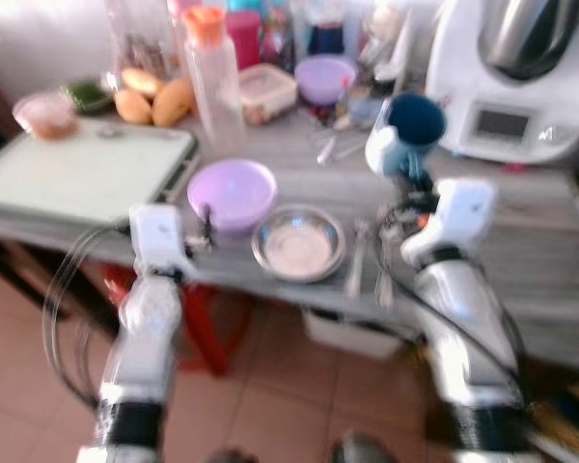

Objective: Setting the table

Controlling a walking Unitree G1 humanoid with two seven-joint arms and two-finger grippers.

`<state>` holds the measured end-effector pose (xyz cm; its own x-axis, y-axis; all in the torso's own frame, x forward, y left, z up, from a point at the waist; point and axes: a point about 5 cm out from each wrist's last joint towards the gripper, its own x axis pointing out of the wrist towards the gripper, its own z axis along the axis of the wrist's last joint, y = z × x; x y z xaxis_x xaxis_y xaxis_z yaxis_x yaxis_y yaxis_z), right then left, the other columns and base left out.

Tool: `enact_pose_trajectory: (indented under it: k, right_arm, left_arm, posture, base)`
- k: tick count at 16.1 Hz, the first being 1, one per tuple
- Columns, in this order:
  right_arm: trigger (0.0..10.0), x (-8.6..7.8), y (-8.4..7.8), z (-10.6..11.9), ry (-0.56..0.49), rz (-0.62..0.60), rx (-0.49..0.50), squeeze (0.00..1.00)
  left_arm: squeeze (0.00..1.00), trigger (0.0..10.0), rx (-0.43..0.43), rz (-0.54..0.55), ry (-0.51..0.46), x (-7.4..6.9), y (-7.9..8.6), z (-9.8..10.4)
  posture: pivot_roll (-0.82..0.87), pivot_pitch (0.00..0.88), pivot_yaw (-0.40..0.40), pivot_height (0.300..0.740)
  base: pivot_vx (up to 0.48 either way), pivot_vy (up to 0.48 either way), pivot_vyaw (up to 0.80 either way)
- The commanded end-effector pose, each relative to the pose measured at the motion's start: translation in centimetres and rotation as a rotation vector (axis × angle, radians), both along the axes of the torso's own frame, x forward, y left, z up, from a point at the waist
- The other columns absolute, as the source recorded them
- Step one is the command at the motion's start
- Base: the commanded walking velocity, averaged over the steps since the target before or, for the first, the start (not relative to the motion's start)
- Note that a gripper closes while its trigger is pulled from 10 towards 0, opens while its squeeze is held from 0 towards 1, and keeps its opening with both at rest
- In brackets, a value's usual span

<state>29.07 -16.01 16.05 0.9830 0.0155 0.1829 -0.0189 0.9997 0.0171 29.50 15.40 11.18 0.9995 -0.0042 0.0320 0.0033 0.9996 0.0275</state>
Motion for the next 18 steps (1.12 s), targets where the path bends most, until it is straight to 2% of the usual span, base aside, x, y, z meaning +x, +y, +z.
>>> enact_pose_trajectory:
  k: [1, 5, 6, 7, 8, 11, 13, 15, 18]
  right_arm:
    - [10.0, 0.0, 0.5, 0.6, -0.026, 0.016, 0.009, 0.00]
    - [10.0, 0.3, -0.3, 0.1, 0.007, -0.007, 0.044, 0.00]
    - [10.0, 0.8, -1.1, -0.2, 0.042, -0.034, 0.067, 0.00]
    - [10.0, 1.2, -1.4, -0.5, 0.069, -0.047, 0.027, 0.00]
    - [10.0, 1.6, -1.8, -0.6, 0.082, -0.056, 0.030, 0.00]
    - [10.0, 3.0, -2.2, 0.0, 0.111, -0.004, 0.013, 0.00]
    - [10.0, 3.7, -2.5, 0.1, 0.131, -0.012, 0.004, 0.00]
    - [10.0, 4.0, -2.7, -0.1, 0.158, -0.033, -0.032, 0.00]
    - [10.0, 4.0, -2.9, -1.0, 0.217, -0.047, 0.002, 0.00]
  left_arm:
    - [0.00, 10.0, 0.034, 0.063, -0.017, -0.3, 1.5, 0.4]
    - [0.00, 10.0, 0.039, 0.072, -0.013, -0.9, 2.3, 0.4]
    - [0.00, 10.0, 0.041, 0.060, -0.010, -1.3, 2.3, 0.3]
    - [0.00, 10.0, 0.038, 0.044, -0.004, -1.5, 2.1, 0.3]
    - [0.00, 10.0, 0.035, 0.030, 0.000, -1.6, 1.9, 0.3]
    - [0.00, 10.0, 0.040, -0.008, 0.012, -2.3, 1.9, 0.4]
    - [0.00, 10.0, 0.050, -0.016, 0.025, -2.9, 2.3, 0.5]
    - [0.00, 10.0, 0.056, -0.020, 0.039, -3.3, 2.6, 0.5]
    - [0.00, 10.0, 0.043, -0.055, 0.051, -3.5, 2.3, 0.6]
  posture:
    - [-0.05, 0.000, 0.033, 0.740]
    - [-0.04, 0.000, 0.030, 0.740]
    - [-0.03, 0.000, 0.030, 0.740]
    - [-0.02, 0.000, 0.033, 0.740]
    - [-0.02, 0.000, 0.032, 0.740]
    - [-0.01, 0.000, 0.039, 0.740]
    - [0.01, 0.000, 0.044, 0.740]
    - [0.01, 0.005, 0.048, 0.740]
    - [0.01, 0.019, 0.053, 0.740]
  base:
    - [0.000, 0.000, 0.80]
    - [0.000, 0.000, 0.71]
    - [0.000, 0.000, 0.00]
    - [0.000, 0.000, 0.00]
    - [0.000, 0.000, 0.00]
    - [0.000, 0.000, 0.00]
    - [0.000, 0.000, 0.00]
    - [0.000, 0.000, 0.00]
    - [0.000, 0.000, 0.00]
